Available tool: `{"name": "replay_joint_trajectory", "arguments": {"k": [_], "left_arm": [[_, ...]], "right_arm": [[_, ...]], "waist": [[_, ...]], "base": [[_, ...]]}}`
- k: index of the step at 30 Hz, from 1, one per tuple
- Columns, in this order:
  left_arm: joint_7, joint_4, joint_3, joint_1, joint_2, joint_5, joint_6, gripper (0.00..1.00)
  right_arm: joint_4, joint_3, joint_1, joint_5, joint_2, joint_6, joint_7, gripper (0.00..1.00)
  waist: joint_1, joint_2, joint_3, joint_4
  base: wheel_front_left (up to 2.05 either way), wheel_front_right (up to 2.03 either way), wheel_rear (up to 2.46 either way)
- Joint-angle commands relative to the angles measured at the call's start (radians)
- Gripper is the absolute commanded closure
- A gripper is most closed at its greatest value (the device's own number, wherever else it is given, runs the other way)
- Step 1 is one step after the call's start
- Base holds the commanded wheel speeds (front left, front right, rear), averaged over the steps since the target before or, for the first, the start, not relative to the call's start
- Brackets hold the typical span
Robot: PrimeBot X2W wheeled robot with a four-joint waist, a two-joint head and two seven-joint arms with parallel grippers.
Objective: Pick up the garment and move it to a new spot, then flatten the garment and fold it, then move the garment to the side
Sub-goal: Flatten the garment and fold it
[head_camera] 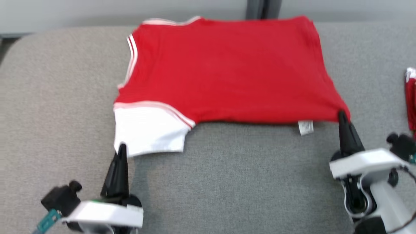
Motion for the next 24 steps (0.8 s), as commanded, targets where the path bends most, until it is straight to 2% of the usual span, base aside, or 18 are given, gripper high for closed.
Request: {"name": "replay_joint_trajectory", "arguments": {"k": [1, 12, 24], "left_arm": [[-0.004, -0.01, 0.0, 0.035, 0.005, 0.012, 0.004, 1.0], [-0.001, -0.104, -0.006, 0.293, 0.01, -0.007, 0.026, 1.0], [0.037, -0.188, -0.018, 0.414, 0.049, -0.01, 0.046, 1.0]], "right_arm": [[-0.017, -0.015, 0.042, -0.005, -0.002, 0.001, -0.004, 1.0], [-0.151, -0.121, 0.337, -0.092, 0.046, 0.0, -0.004, 1.0], [-0.314, -0.182, 0.552, -0.114, 0.07, 0.0, 0.07, 1.0]], "waist": [[0.0, 0.0, -0.066, 0.019], [0.0, 0.0, -0.178, 0.04], [0.0, 0.0, -0.224, 0.029]], "base": [[0.0, 0.0, 0.0], [0.0, 0.0, 0.0], [0.0, 0.0, 0.0]]}}
